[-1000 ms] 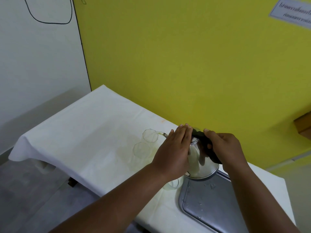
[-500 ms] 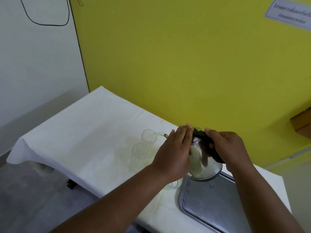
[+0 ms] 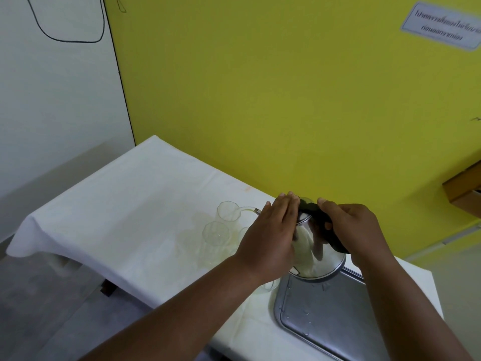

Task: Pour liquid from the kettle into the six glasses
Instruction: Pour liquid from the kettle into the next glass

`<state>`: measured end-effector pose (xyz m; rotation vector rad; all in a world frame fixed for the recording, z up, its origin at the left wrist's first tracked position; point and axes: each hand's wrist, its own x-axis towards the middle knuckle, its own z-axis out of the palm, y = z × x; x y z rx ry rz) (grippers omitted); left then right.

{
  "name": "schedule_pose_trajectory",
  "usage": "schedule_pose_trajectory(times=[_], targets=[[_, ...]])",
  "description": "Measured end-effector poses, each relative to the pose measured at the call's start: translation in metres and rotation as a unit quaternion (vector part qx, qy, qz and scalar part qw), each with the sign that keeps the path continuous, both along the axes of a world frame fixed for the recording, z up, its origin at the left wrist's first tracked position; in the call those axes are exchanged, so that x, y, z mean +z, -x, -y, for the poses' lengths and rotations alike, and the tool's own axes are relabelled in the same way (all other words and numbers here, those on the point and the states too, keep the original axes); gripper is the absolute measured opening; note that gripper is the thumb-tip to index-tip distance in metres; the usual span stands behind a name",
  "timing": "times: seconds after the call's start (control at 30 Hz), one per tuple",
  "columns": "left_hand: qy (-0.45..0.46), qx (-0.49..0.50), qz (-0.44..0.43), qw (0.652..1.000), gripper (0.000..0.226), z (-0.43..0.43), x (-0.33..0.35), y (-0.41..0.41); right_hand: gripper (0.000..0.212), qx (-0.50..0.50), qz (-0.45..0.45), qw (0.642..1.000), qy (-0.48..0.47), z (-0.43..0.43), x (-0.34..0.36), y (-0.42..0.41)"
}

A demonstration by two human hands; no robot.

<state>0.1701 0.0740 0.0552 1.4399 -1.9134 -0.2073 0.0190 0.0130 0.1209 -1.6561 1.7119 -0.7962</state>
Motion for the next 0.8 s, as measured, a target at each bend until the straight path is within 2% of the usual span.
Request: schedule_pose_trajectory(times=[0.8], targets=[[-0.002,-0.008,-0.001,1.0,0.078,0.0013,0.0031,0.0033,0.057,0.006,-0.033,0.999,0.004,0.0013,0.0066,0.0021]])
